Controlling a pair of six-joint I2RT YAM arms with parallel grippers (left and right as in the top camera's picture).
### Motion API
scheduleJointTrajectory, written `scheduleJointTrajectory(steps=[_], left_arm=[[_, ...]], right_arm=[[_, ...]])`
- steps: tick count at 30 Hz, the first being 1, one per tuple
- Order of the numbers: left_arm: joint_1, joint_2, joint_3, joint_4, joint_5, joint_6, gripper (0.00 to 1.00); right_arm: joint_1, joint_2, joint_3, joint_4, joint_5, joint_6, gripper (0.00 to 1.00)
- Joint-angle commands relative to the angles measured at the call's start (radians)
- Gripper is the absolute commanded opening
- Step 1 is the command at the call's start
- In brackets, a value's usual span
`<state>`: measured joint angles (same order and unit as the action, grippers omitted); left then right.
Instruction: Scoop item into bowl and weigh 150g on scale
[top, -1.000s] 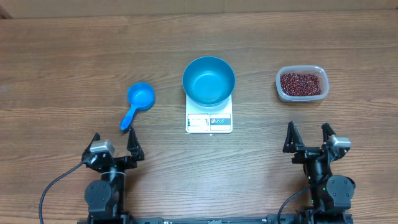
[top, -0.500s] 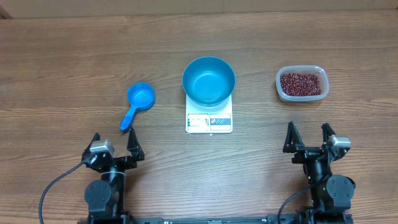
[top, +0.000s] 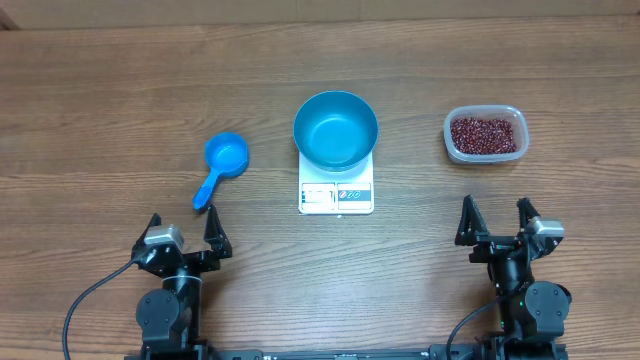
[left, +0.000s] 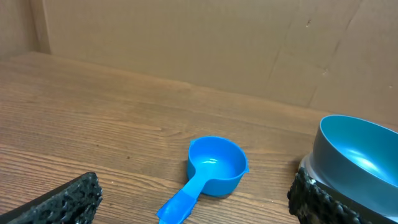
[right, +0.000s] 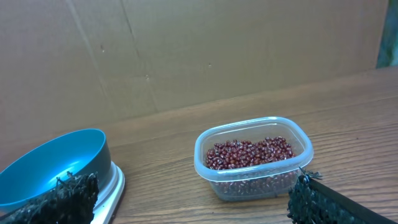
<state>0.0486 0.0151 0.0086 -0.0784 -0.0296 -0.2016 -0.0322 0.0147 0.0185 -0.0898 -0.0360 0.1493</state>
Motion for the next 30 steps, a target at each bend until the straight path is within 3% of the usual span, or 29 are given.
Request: scheduleJointTrajectory(steps=[1, 8, 17, 21, 26, 30], left_arm=[[0.01, -0.01, -0.004, 0.002, 0.0, 0.023, 0.99], [0.01, -0.01, 0.044, -0.017, 0.136, -0.009, 1.0], [0.01, 0.124, 0.463, -0.44, 0.231, -0.056, 1.0], [0.01, 0.329, 0.714, -0.598, 0.234, -0.047, 1.0], [0.01, 0.682, 1.103, -0.824, 0.267, 0.059, 1.0], [0.01, 0.991, 1.481, -1.076, 0.266, 0.076, 1.0]], right_arm=[[-0.003, -0.012, -0.011, 0.006, 0.013, -0.001, 1.0], [-0.003, -0.012, -0.011, 0.006, 0.013, -0.001, 1.0], [-0.003, -0.012, -0.011, 0.006, 0.013, -0.001, 1.0], [-0.003, -0.012, -0.011, 0.006, 0.013, -0.001, 1.0], [-0.003, -0.012, -0.011, 0.006, 0.013, -0.001, 1.0], [-0.003, -0.012, -0.011, 0.006, 0.013, -0.001, 1.0]])
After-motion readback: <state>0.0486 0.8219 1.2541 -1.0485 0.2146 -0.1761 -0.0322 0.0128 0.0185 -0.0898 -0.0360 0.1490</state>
